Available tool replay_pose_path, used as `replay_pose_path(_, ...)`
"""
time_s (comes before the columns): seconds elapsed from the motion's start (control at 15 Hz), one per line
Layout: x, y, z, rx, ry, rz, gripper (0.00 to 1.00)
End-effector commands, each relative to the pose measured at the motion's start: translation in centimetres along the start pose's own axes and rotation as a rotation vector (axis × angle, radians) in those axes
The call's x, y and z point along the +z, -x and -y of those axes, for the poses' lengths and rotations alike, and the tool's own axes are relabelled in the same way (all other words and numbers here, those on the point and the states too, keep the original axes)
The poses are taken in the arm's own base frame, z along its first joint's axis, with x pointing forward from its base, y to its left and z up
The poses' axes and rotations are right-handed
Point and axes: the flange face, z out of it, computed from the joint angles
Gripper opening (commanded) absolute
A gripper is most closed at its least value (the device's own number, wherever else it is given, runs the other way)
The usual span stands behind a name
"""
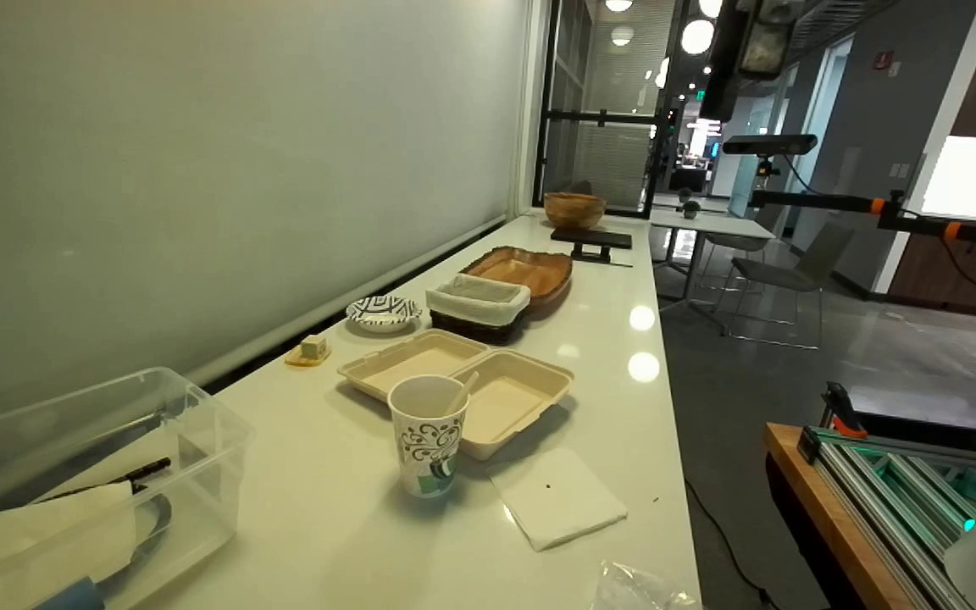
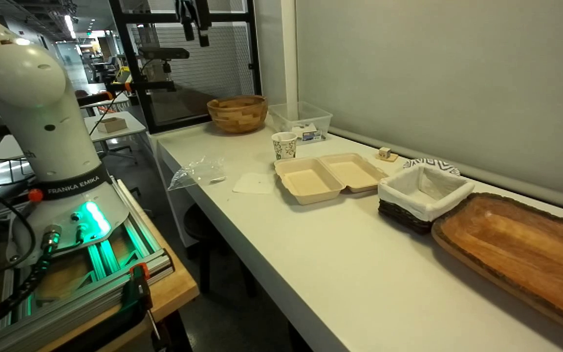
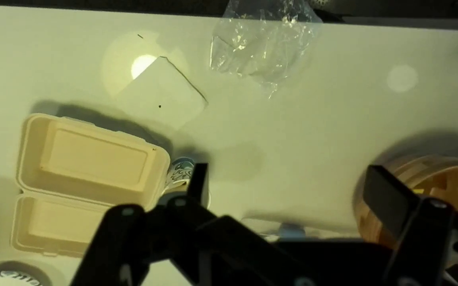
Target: Hold the spoon, currently in the cup, and move it around
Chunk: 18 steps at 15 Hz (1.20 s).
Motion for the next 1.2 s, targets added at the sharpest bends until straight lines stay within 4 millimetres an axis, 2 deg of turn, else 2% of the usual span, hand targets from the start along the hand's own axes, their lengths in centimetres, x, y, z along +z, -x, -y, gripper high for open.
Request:
replay_pose_path(0.0,2.3,-1.9,-3.1,0.186,-0.071,-0.029,1.00)
replay_pose_path(0.2,4.3,-3.1,-6.1,0.322,-0.130,-0.061,1.00)
replay_pose_path(0.6,9.9,-4.8,-11.6,0.591,-0.205,-0.130,1.00)
replay_pose_path(0.8,12.6,-5.7,-13.0,0.662,-0.231,-0.160,1.00)
replay_pose_path(1.07,15.7,-7.5,-13.2,0.726,-0.286,-0.163,1.00)
replay_pose_path(1.13,14.1,-6.4,-13.1,0.699,-0.266,-0.176,1.00)
